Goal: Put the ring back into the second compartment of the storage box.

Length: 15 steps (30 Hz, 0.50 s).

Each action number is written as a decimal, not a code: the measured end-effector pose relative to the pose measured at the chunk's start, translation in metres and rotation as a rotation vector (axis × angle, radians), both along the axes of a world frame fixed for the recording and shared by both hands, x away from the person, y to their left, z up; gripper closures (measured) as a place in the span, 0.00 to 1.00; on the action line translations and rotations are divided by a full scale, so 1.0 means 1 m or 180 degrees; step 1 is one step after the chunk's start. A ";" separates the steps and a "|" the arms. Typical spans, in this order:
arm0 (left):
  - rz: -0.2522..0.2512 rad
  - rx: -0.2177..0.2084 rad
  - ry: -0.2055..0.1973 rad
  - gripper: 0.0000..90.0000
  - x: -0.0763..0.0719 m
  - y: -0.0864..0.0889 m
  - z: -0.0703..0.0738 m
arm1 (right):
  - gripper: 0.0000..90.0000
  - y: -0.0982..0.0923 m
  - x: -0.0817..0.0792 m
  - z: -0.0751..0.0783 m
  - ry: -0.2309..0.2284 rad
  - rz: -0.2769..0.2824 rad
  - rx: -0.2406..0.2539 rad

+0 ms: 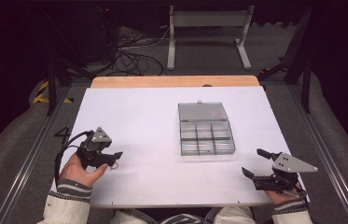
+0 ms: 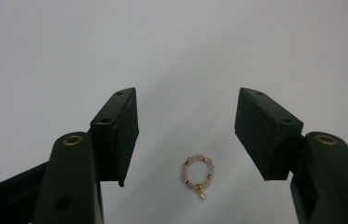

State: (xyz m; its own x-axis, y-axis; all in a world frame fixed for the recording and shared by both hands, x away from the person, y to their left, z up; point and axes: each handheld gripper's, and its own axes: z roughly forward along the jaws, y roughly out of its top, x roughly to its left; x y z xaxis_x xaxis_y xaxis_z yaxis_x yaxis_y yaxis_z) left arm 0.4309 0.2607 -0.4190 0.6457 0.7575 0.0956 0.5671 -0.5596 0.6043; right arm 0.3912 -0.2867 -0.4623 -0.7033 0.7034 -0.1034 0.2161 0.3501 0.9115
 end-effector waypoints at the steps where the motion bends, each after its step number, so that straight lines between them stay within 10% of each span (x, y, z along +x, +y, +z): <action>1: -0.0011 0.0020 0.0022 0.45 0.001 0.001 -0.001 | 0.16 0.000 0.000 0.000 0.0000 0.0000 0.0000; 15: -0.0027 0.0220 0.0474 0.53 0.008 0.007 -0.008 | 0.17 0.000 -0.002 0.001 -0.0028 0.0000 -0.0001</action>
